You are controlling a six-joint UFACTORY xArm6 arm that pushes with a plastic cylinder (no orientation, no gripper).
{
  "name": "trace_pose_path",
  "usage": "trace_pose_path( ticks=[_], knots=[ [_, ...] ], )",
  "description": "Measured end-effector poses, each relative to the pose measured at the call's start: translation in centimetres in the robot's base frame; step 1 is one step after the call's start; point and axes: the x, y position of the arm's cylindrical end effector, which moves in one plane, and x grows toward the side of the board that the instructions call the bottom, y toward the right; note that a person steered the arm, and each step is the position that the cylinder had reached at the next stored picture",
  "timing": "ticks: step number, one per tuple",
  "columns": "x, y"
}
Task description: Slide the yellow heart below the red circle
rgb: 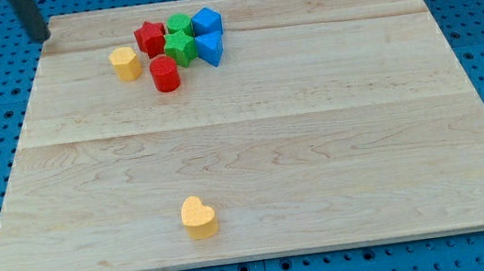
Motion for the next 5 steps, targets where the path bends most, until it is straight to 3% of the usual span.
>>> trace_pose_path(
  ticks=[3,4,5],
  knots=[
    [28.7,9.7],
    [34.8,14.8],
    [34.8,21.3]
  ],
)
